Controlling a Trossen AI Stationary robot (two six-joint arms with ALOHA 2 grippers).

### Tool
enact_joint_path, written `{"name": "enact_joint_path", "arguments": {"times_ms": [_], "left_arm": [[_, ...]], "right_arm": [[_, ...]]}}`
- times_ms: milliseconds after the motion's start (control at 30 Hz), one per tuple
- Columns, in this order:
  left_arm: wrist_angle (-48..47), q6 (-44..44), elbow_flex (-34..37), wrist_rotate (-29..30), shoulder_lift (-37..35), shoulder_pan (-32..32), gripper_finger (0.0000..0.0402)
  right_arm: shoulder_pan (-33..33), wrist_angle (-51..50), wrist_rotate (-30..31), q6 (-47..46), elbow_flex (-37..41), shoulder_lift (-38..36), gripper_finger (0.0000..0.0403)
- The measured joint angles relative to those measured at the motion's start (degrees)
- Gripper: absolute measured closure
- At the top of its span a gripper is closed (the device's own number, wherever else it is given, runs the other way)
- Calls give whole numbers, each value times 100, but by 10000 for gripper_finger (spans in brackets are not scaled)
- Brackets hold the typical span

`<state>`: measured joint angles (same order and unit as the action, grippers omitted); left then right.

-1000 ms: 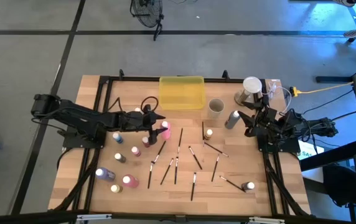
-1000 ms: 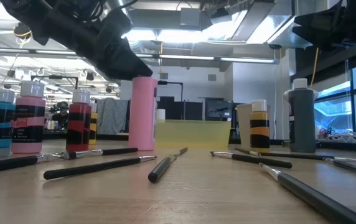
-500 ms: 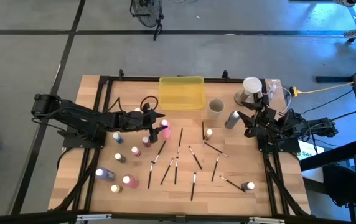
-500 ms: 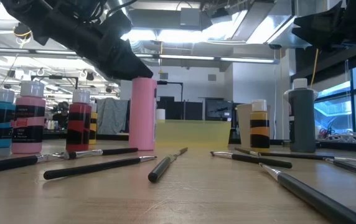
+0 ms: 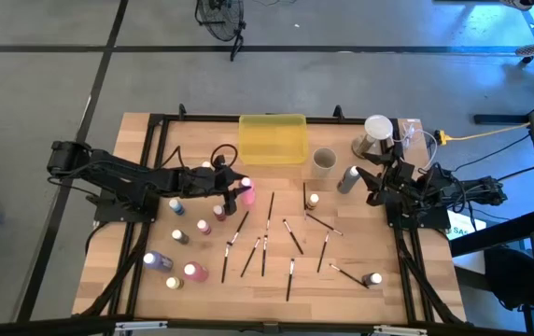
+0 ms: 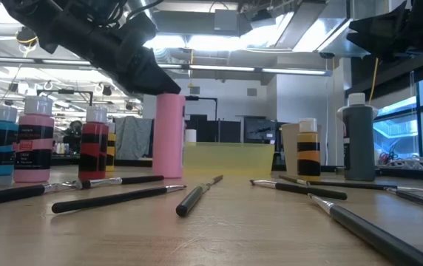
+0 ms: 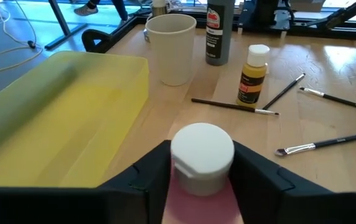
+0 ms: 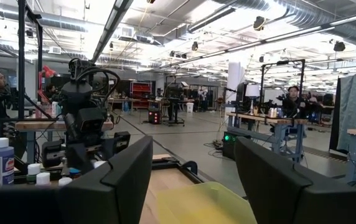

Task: Pick & Place Paint Supplies
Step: Put the large pink paint bottle into the yellow bin

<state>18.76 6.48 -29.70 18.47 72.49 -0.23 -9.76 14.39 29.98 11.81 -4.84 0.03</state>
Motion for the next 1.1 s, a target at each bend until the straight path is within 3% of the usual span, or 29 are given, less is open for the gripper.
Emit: {"name": "enact_joint_path", "arguments": {"times_ms": [100, 600, 800, 900, 1100], "left_arm": [[-41, 53, -4, 1, -2, 0, 285], [-227, 164, -98, 75, -55, 2, 286], [-1094, 420, -730, -189, -133, -27, 286], [-1838, 417, -1094, -3, -127, -42, 286], [-2410, 73, -1778, 396, -129, -24, 286]], "right_arm": [[-1, 0, 0, 0, -1, 0, 174], [0, -31, -11, 0, -2, 0, 175], [-2, -40, 105, 2, 0, 0, 175], [-2, -46, 319, 2, -1, 0, 175], [-2, -46, 393, 22, -1, 0, 174]]}}
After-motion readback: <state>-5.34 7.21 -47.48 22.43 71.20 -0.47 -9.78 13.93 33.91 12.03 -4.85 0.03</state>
